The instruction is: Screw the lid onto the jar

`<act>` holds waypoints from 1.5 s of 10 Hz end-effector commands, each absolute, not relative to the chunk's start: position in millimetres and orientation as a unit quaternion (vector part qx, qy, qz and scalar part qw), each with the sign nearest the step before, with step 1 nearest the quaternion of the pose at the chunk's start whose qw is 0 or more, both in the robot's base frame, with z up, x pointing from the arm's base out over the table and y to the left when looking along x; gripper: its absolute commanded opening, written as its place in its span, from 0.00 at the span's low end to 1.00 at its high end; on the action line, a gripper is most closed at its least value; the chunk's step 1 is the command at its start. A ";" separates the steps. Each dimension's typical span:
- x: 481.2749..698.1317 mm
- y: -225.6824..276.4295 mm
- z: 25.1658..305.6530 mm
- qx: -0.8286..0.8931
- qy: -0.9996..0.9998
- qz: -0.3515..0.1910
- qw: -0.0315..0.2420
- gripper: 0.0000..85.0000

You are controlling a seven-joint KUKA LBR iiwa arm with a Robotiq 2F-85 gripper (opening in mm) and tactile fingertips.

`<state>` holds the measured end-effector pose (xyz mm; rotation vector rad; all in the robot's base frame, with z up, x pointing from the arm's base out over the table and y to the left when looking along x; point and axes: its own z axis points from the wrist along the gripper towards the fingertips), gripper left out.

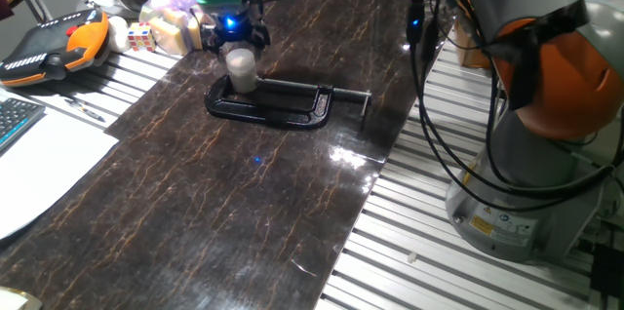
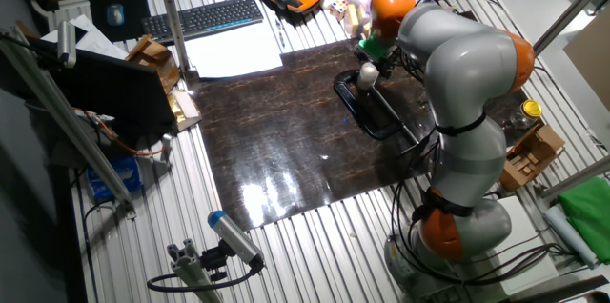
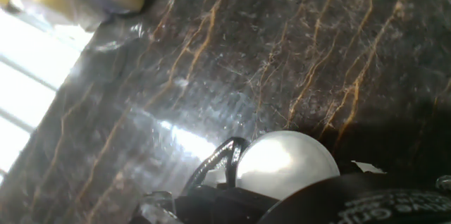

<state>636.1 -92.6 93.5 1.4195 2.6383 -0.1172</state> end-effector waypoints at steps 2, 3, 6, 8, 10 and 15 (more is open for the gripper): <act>636.4 -91.7 95.0 0.054 0.995 -0.011 0.082 1.00; 636.6 -91.2 95.4 0.028 0.996 -0.006 0.082 1.00; 636.7 -91.4 96.0 -0.031 0.997 0.002 0.076 1.00; 636.7 -91.4 96.1 -0.064 0.996 0.009 0.068 1.00; 636.7 -91.1 96.4 -0.100 0.993 0.012 0.056 1.00; 637.0 -91.6 97.2 -0.152 0.987 0.011 0.043 1.00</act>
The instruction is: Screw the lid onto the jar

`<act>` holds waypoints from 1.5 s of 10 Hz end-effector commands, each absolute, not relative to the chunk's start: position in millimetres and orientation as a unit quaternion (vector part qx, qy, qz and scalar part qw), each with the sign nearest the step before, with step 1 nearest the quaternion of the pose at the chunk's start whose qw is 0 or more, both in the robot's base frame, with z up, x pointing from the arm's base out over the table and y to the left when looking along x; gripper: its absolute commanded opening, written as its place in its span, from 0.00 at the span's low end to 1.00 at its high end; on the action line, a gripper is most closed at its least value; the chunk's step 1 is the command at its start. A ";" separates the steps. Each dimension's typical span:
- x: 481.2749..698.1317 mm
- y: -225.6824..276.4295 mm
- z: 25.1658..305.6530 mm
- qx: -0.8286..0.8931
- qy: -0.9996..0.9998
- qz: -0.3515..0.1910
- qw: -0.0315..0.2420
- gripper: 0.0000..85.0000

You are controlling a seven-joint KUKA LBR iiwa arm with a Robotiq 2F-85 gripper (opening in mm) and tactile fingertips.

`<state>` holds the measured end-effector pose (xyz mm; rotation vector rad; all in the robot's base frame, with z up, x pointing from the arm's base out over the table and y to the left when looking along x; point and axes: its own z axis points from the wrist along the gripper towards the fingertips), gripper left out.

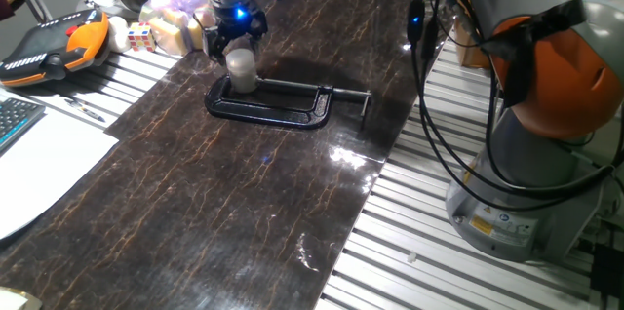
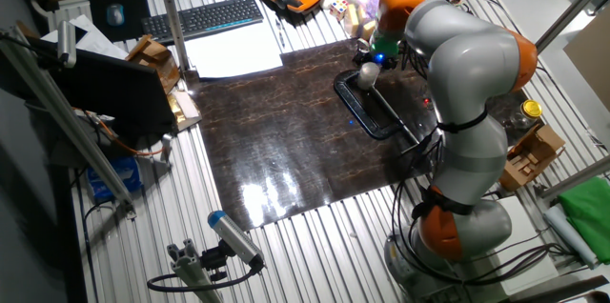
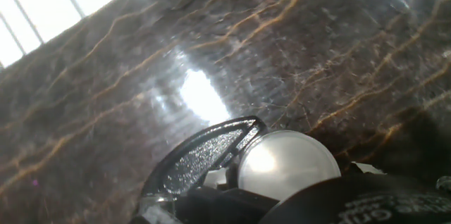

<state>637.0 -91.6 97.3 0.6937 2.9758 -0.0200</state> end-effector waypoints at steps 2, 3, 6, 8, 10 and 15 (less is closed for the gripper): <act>636.6 -91.8 98.0 -0.165 0.986 0.006 0.041 1.00; 636.5 -91.9 98.4 -0.175 0.984 0.003 0.039 1.00; 636.4 -91.9 98.6 -0.190 0.981 0.005 0.037 1.00; 636.7 -91.8 99.3 -0.212 0.977 -0.002 0.030 1.00; 636.8 -92.0 99.8 -0.218 0.976 -0.005 0.026 1.00; 636.3 -91.8 99.8 -0.222 0.975 -0.003 0.026 1.00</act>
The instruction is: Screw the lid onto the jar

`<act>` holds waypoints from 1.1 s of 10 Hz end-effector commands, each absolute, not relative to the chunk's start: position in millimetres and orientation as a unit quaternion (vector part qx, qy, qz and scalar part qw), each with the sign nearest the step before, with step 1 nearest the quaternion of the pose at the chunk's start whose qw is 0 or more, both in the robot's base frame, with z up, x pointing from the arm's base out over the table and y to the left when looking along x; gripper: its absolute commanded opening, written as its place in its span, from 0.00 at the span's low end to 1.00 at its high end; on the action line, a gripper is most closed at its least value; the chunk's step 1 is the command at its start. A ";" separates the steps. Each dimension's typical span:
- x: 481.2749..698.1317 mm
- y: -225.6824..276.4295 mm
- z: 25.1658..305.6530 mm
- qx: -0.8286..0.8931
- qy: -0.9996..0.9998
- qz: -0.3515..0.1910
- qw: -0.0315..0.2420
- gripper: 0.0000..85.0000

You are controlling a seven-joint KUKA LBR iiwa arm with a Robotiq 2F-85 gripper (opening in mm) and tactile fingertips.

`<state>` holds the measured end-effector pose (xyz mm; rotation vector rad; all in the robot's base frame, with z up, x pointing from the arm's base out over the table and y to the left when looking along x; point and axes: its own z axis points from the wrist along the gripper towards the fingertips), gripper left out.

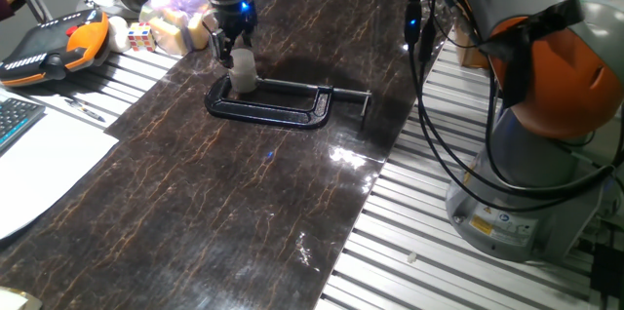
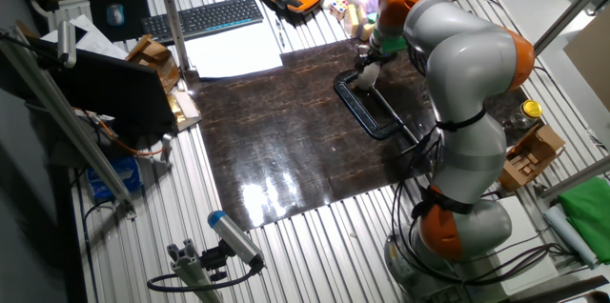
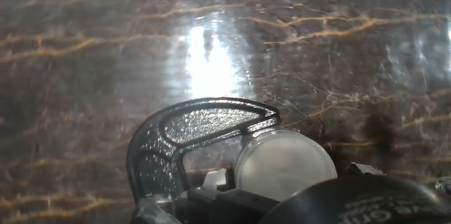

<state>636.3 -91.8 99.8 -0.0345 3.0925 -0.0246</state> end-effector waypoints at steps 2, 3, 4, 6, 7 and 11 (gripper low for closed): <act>636.3 -92.2 99.5 -0.222 0.975 -0.003 0.026 1.00; 636.4 -92.2 99.3 -0.222 0.975 -0.004 0.027 1.00; 636.5 -92.1 98.8 -0.222 0.975 -0.004 0.028 1.00; 636.5 -92.0 98.1 -0.222 0.975 -0.003 0.029 1.00; 636.6 -92.0 97.5 -0.222 0.975 -0.003 0.029 1.00; 637.1 -92.7 90.2 -0.214 0.976 0.001 0.032 1.00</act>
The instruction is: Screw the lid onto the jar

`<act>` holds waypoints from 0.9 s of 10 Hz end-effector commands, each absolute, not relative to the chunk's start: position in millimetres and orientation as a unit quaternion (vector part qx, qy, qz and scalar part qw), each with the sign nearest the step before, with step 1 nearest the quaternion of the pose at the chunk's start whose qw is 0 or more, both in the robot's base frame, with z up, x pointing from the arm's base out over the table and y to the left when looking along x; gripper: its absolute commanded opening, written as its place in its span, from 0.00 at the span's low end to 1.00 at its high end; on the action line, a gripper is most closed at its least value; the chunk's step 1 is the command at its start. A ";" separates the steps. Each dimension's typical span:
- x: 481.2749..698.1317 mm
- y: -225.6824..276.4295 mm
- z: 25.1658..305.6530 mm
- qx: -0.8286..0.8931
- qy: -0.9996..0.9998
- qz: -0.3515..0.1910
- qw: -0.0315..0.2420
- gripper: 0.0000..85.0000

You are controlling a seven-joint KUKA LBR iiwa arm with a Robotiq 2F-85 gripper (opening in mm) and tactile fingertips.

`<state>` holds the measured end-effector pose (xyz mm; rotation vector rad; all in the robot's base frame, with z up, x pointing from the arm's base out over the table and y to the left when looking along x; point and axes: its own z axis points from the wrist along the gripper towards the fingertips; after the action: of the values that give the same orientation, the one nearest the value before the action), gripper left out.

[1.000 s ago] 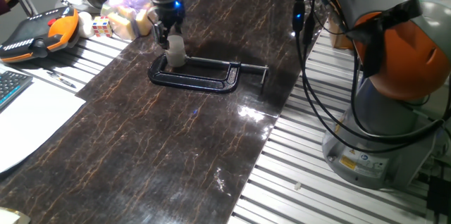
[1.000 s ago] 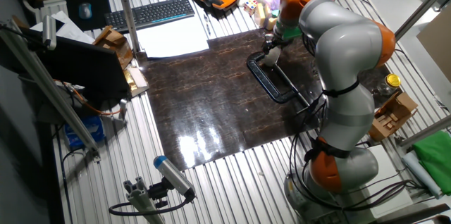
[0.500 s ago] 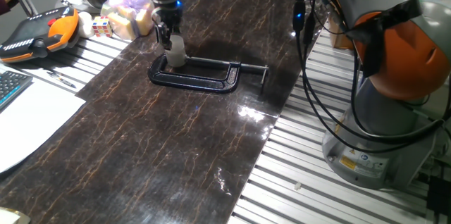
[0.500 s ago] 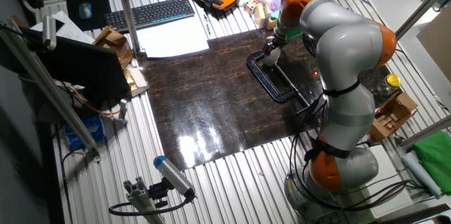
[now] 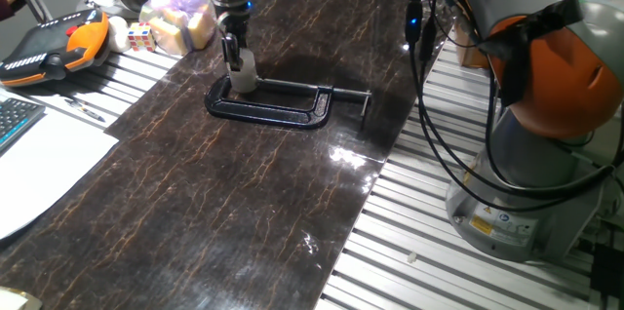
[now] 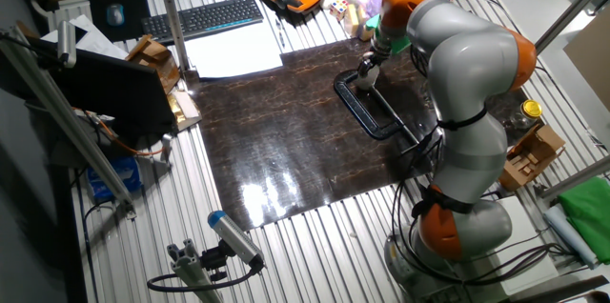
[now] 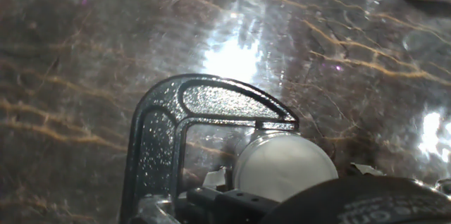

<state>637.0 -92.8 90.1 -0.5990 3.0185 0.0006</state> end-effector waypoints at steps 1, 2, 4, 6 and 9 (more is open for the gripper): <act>637.4 -93.1 88.6 -0.218 0.975 -0.001 0.034 1.00; 636.8 -93.2 87.4 -0.218 0.975 -0.001 0.034 1.00; 636.3 -93.3 87.5 -0.219 0.975 -0.001 0.034 1.00; 636.3 -93.1 87.1 -0.218 0.975 -0.002 0.034 0.96; 636.4 -93.3 87.2 -0.222 0.974 -0.004 0.037 0.82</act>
<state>636.4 -93.3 87.1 -0.6818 2.9912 -0.0127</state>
